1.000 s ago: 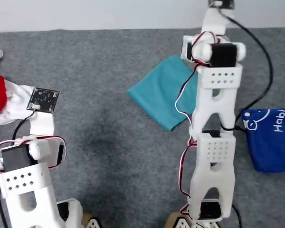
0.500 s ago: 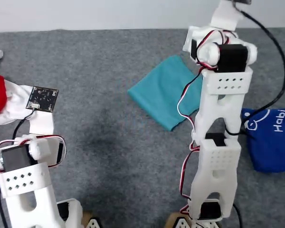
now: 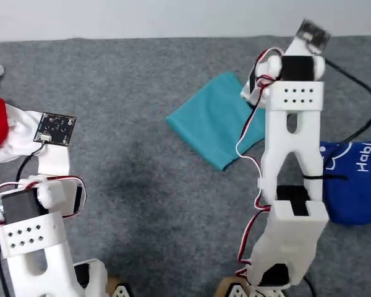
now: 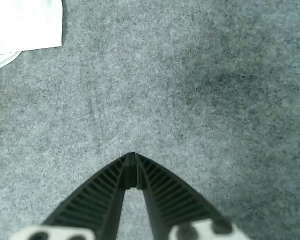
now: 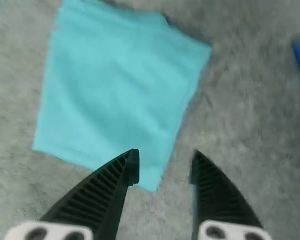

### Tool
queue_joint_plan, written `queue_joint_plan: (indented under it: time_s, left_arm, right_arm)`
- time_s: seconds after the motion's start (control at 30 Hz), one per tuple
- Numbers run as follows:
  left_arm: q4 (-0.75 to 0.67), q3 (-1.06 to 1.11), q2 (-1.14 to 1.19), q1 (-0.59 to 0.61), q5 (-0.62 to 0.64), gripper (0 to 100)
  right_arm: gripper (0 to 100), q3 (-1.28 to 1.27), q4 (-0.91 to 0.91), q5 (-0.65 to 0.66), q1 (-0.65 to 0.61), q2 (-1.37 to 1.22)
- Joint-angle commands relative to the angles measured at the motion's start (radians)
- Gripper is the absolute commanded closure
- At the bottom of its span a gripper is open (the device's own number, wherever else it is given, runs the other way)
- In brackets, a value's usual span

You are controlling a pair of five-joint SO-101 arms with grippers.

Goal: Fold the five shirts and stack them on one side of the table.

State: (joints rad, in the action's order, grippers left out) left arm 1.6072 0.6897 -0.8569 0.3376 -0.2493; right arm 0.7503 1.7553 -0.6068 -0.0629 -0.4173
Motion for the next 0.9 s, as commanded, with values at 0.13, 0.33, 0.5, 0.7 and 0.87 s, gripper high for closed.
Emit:
queue_joint_plan:
  time_s: [0.13,0.33,0.5,0.7,0.87]
  left_arm:
    - [-0.034,0.005,-0.018,0.003,-0.008,100]
    - [-0.052,0.027,-0.020,0.006,-0.008,100]
    - [-0.052,0.027,-0.020,0.006,-0.008,100]
    - [-0.052,0.027,-0.020,0.006,-0.008,100]
    - [-0.052,0.030,-0.020,0.006,-0.008,100]
  right_arm:
    - [46.7,0.002,0.016,-0.043,-0.045,-0.176]
    - [48.9,0.002,-0.162,-0.041,-0.097,-0.285]
    - [56.4,0.002,-0.332,-0.038,-0.124,-0.320]
    - [57.6,0.002,-0.383,-0.037,-0.131,-0.371]
    - [57.6,0.002,-0.378,-0.040,-0.131,-0.387]
